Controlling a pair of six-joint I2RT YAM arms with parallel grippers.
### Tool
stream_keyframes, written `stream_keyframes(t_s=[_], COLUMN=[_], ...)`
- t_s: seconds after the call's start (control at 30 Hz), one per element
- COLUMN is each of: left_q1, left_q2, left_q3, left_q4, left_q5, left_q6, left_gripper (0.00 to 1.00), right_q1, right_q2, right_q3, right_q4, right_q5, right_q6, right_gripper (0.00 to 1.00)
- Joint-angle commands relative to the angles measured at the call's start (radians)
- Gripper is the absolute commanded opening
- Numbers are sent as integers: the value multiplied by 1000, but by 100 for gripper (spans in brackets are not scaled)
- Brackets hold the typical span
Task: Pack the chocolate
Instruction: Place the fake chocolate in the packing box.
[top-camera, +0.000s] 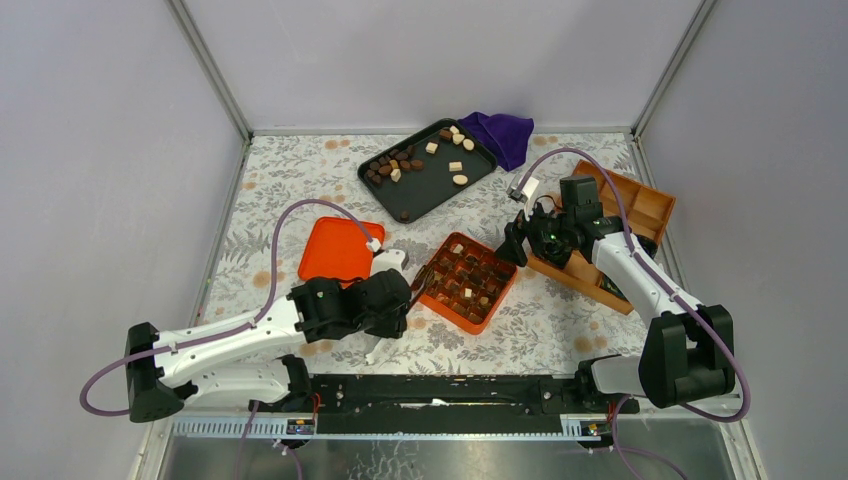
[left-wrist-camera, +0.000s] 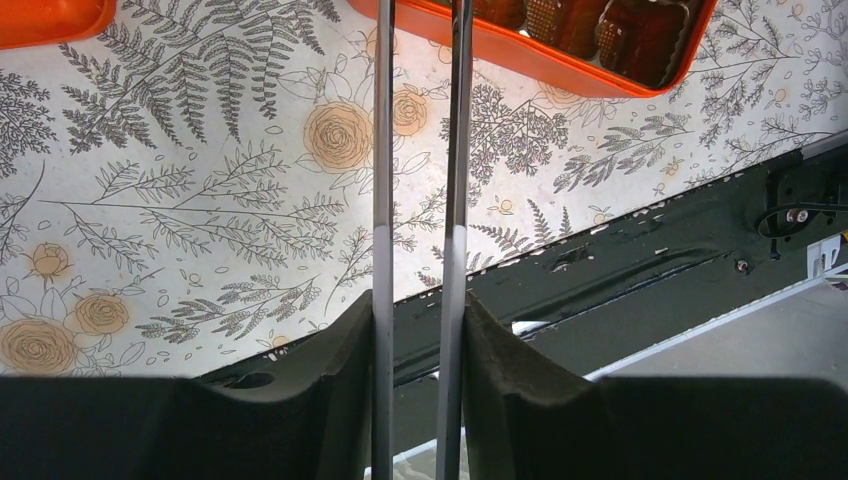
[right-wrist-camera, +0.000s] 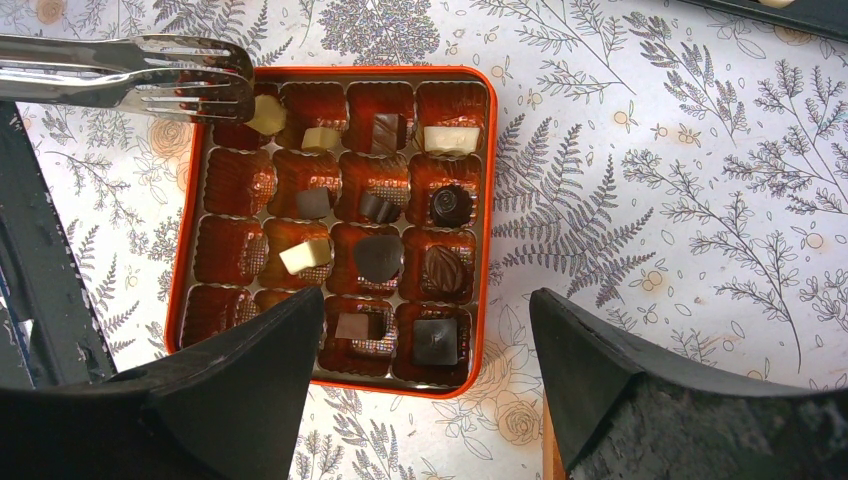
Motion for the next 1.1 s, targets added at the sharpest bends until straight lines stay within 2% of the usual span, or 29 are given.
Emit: stream_keyframes(t_s=[0.0,0.5,0.6,0.7,0.97,1.07], left_q1=[-6,-2,32,119,465,568], left_q2=[1,2,30,51,132,205], left_q3=[39,77,113,137,214,271], left_q4=[2,-2,3,44,195,236], left_q5=[-29,-81,-89,-35,180,203], left_q6=[16,40,82,156,383,465], left_gripper=[39,38,39,39,39,39], right_q1=[-5,-5,-5,-6,-5,-5], right_q2=[-19,-21,-21,-21,-19,-19], right_q3=[5,6,6,6,7,7], right_q4=[23,22,23,22,23,23], right_q5=[-20,-20,-19,-18,-20,-20], right_q6=[-16,-15,-16,-16,-16,-17], right_gripper=[83,84,84,84,84,84])
